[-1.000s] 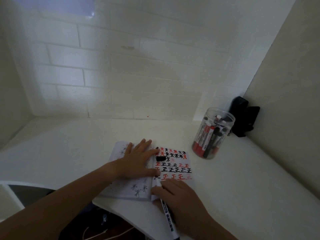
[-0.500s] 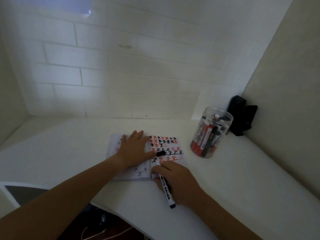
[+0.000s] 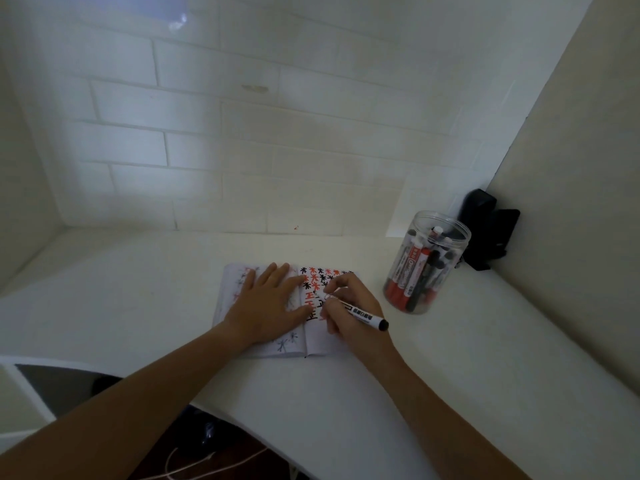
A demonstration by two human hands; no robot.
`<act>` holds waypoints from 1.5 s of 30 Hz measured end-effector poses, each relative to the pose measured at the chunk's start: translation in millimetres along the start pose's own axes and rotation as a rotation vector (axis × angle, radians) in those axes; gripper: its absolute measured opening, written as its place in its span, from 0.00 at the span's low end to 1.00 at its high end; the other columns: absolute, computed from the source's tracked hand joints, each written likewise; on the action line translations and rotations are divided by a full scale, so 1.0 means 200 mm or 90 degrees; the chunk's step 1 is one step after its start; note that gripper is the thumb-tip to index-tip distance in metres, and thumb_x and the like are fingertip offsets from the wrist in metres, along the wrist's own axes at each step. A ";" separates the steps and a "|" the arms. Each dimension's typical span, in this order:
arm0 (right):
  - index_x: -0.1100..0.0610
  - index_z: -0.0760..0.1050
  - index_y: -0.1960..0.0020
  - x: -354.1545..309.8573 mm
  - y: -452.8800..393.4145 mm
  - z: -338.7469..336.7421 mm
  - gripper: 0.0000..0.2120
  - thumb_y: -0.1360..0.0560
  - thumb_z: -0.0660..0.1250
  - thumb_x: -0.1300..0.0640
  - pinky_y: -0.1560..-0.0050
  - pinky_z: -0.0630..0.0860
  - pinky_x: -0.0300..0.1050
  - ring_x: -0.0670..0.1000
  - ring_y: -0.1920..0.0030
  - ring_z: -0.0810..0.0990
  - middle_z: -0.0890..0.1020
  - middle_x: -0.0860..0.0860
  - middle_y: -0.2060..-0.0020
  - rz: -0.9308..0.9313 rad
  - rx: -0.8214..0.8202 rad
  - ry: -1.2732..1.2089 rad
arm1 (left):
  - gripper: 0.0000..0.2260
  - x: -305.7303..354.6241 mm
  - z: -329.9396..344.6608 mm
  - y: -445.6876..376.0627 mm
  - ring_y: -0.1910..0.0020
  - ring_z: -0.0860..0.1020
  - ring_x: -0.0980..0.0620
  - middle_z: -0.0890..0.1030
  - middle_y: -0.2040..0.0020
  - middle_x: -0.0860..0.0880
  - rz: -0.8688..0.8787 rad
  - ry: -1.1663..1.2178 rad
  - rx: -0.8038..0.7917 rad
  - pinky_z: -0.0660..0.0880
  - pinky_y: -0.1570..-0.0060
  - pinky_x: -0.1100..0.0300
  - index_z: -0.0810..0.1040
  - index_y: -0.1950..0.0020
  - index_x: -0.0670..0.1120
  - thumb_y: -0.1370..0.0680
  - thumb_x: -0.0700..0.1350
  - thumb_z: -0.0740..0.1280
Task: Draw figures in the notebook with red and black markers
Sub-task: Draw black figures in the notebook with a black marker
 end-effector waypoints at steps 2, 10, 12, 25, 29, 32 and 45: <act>0.56 0.75 0.49 0.04 0.01 -0.02 0.06 0.19 0.64 0.65 0.73 0.70 0.42 0.53 0.71 0.74 0.78 0.58 0.67 0.026 0.038 -0.050 | 0.41 0.00 0.00 0.00 0.19 0.47 0.50 0.52 0.17 0.51 -0.002 0.008 0.001 0.41 0.22 0.43 0.56 0.20 0.62 0.30 0.77 0.44; 0.61 0.70 0.55 0.13 0.07 -0.03 0.09 0.21 0.71 0.64 0.76 0.66 0.39 0.52 0.77 0.70 0.75 0.55 0.73 0.066 0.077 -0.043 | 0.41 -0.01 -0.01 -0.01 0.19 0.49 0.50 0.55 0.18 0.51 -0.009 0.044 0.018 0.41 0.21 0.44 0.59 0.21 0.62 0.32 0.78 0.47; 0.61 0.70 0.57 0.13 0.08 -0.02 0.11 0.21 0.71 0.62 0.79 0.66 0.39 0.52 0.80 0.70 0.75 0.56 0.75 0.078 0.075 -0.006 | 0.41 -0.01 -0.01 -0.01 0.19 0.49 0.50 0.54 0.18 0.51 -0.009 0.051 0.018 0.41 0.21 0.44 0.60 0.21 0.62 0.32 0.78 0.48; 0.64 0.71 0.58 0.15 0.07 -0.01 0.14 0.21 0.73 0.59 0.79 0.70 0.43 0.55 0.79 0.74 0.80 0.61 0.73 0.097 0.069 -0.012 | 0.43 -0.01 -0.01 -0.01 0.19 0.48 0.50 0.54 0.18 0.51 -0.001 0.058 0.004 0.40 0.22 0.45 0.59 0.21 0.61 0.33 0.79 0.48; 0.62 0.72 0.58 0.16 0.07 0.00 0.13 0.21 0.73 0.57 0.79 0.71 0.43 0.56 0.78 0.75 0.81 0.59 0.72 0.101 0.060 0.001 | 0.44 -0.01 0.00 -0.01 0.19 0.47 0.49 0.53 0.18 0.50 -0.001 0.058 0.000 0.40 0.22 0.44 0.58 0.21 0.61 0.33 0.79 0.48; 0.60 0.72 0.59 0.17 0.07 0.00 0.13 0.21 0.73 0.58 0.79 0.70 0.42 0.54 0.79 0.74 0.81 0.57 0.74 0.109 0.063 0.003 | 0.44 -0.01 0.00 -0.02 0.19 0.47 0.49 0.53 0.18 0.50 -0.001 0.055 -0.001 0.40 0.22 0.44 0.58 0.20 0.61 0.33 0.79 0.49; 0.59 0.71 0.60 0.17 0.08 -0.01 0.12 0.21 0.72 0.61 0.79 0.70 0.41 0.54 0.78 0.76 0.80 0.57 0.72 0.132 0.086 0.001 | 0.44 -0.01 0.00 -0.02 0.19 0.48 0.49 0.53 0.18 0.50 -0.001 0.056 -0.001 0.40 0.22 0.44 0.59 0.21 0.61 0.34 0.79 0.50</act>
Point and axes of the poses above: each hand's wrist, its own y-axis away from the middle knuckle, its own z-axis out of the palm, x = y × z, the point moved 8 cm from there along -y, towards the middle knuckle
